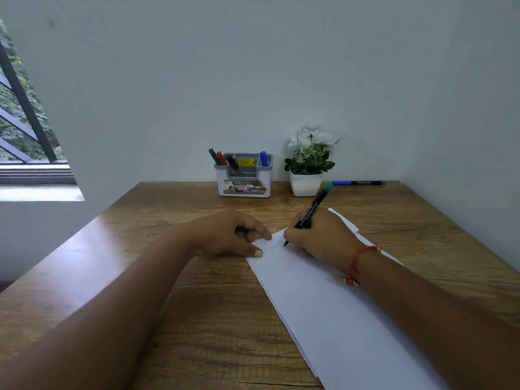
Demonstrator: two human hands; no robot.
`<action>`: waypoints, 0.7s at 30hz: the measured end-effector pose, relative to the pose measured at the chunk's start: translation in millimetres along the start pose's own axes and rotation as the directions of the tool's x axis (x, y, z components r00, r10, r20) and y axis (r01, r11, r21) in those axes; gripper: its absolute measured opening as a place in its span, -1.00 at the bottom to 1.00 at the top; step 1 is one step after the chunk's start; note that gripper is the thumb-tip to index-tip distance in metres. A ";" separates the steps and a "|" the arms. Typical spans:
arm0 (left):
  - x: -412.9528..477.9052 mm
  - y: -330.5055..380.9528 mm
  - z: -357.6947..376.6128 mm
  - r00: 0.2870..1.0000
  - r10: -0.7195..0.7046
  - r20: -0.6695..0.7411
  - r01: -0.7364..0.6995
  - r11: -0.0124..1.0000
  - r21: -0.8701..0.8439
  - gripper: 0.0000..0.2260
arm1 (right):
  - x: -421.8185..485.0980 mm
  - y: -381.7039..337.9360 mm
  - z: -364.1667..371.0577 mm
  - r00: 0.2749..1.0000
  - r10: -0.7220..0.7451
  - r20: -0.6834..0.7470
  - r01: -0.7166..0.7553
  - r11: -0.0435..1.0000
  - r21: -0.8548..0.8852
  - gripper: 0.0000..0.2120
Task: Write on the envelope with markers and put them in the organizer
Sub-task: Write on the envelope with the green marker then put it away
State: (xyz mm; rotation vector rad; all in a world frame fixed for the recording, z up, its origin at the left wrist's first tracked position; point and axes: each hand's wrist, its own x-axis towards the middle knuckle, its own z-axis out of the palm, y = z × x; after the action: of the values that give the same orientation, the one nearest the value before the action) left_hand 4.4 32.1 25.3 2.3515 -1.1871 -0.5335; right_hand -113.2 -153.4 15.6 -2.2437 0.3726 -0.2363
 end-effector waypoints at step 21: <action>-6.4 18.1 -8.4 0.916 -0.235 -0.326 -0.194 0.452 -0.871 -0.78 | 2.6 0.6 -14.8 0.968 -0.135 -0.212 0.224 0.844 0.487 -0.91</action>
State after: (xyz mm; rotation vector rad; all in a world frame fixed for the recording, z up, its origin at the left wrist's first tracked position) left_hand -6.4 29.5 43.0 1.3983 -0.4384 -0.4723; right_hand -115.3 -165.2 24.7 -1.7336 0.1580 -0.5626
